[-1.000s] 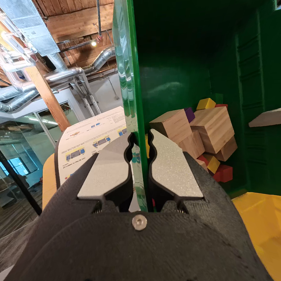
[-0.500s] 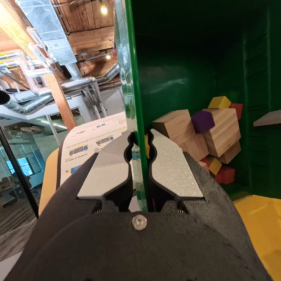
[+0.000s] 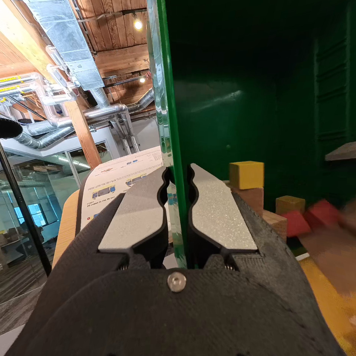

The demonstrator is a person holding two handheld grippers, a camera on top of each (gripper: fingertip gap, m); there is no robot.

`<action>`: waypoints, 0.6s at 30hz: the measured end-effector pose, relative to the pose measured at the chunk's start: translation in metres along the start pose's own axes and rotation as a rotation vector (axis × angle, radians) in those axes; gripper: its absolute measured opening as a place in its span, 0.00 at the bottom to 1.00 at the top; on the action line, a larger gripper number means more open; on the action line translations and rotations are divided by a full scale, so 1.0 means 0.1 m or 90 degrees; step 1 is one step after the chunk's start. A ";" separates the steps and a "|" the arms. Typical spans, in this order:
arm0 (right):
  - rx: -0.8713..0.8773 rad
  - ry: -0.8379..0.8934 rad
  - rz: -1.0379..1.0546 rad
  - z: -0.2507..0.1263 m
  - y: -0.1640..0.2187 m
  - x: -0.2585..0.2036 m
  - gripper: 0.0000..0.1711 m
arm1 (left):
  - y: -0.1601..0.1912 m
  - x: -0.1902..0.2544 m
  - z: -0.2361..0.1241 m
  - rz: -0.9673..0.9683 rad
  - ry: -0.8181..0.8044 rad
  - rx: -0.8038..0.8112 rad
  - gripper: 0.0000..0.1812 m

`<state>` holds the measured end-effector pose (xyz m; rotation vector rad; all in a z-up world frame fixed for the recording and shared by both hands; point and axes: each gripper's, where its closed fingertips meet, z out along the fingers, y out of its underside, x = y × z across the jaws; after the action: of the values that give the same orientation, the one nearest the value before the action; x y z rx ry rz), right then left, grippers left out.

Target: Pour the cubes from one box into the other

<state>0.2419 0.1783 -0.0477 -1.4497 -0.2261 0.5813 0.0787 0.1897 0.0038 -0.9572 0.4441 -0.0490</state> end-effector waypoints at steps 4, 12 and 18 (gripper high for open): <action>0.008 -0.002 0.000 0.00 -0.03 0.00 0.07 | -0.02 0.00 0.01 0.000 -0.001 0.008 0.10; 0.034 -0.016 -0.017 -0.02 -0.19 -0.04 0.07 | -0.15 -0.04 0.04 0.006 -0.006 0.035 0.09; 0.047 -0.020 -0.028 -0.03 -0.33 -0.09 0.07 | -0.27 -0.07 0.08 0.004 -0.011 0.052 0.09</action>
<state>0.2437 0.1707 -0.0145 -1.3615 -0.2579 0.5709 0.0795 0.1816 0.0315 -0.8759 0.4264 -0.0524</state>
